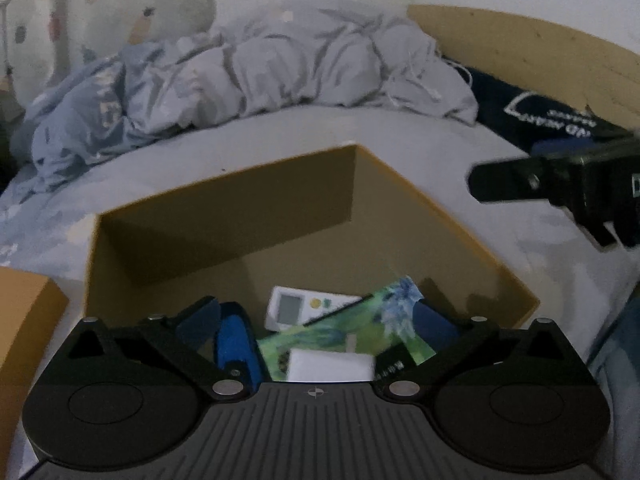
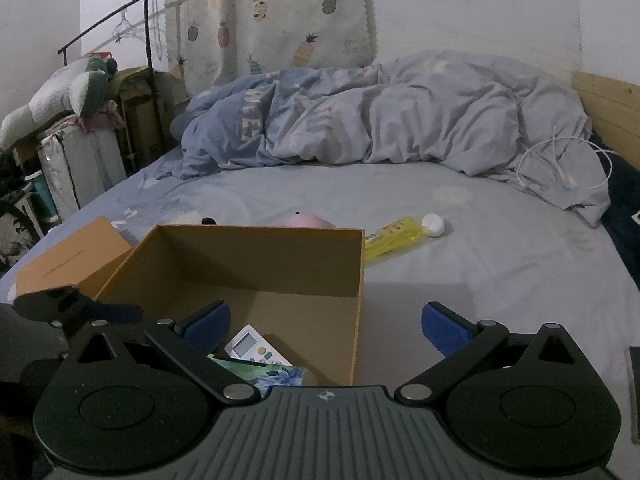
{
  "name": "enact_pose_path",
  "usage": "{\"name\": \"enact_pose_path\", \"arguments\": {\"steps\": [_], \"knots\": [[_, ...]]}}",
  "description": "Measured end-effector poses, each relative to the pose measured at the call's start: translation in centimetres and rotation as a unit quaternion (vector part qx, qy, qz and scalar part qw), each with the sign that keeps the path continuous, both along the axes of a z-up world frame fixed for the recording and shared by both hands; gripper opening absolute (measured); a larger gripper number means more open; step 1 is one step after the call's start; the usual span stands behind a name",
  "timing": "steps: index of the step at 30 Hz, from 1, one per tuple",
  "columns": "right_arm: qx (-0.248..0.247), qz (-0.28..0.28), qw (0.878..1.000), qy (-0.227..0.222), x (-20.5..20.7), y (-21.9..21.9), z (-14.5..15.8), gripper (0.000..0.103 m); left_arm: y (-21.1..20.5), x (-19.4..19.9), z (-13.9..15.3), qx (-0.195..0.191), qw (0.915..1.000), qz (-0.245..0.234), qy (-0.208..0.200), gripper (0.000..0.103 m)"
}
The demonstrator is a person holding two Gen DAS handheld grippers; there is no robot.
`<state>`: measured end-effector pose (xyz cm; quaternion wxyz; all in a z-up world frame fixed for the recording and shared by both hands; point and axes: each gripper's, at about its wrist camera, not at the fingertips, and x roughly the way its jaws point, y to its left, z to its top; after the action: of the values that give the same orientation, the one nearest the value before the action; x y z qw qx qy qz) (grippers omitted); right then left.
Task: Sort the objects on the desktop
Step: 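Lower the charger cube into the box and open the left gripper, then withdraw the left tool and move it toward the black shaver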
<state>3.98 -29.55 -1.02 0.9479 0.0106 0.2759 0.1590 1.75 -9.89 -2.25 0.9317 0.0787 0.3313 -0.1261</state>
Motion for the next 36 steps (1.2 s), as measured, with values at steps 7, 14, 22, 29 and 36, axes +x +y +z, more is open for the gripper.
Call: {"name": "enact_pose_path", "arguments": {"steps": [7, 14, 22, 29, 36], "knots": [[0.001, -0.005, 1.0, 0.001, 0.1, -0.3, -0.1, 0.103, 2.1, 0.2, 0.8, -0.018, 0.9996, 0.022, -0.005, 0.103], [-0.002, -0.008, 1.0, 0.0, 0.0, -0.4, 0.0, 0.103, 3.8, -0.1, 1.8, -0.047, 0.998, 0.038, -0.02, 0.103], [-0.012, -0.019, 1.0, 0.006, 0.6, -0.7, -0.5, 0.103, 3.8, 0.0, 1.0, -0.031, 0.9989, 0.027, -0.021, 0.103], [-0.02, -0.026, 0.999, 0.01, 1.0, -0.9, -0.9, 0.103, 3.7, 0.3, 0.2, -0.036, 0.9991, 0.02, -0.015, 0.103], [-0.023, -0.035, 0.999, 0.014, 1.4, -1.0, -1.4, 0.103, 4.3, 0.7, 0.8, -0.059, 0.9975, 0.03, -0.026, 0.103]]}}
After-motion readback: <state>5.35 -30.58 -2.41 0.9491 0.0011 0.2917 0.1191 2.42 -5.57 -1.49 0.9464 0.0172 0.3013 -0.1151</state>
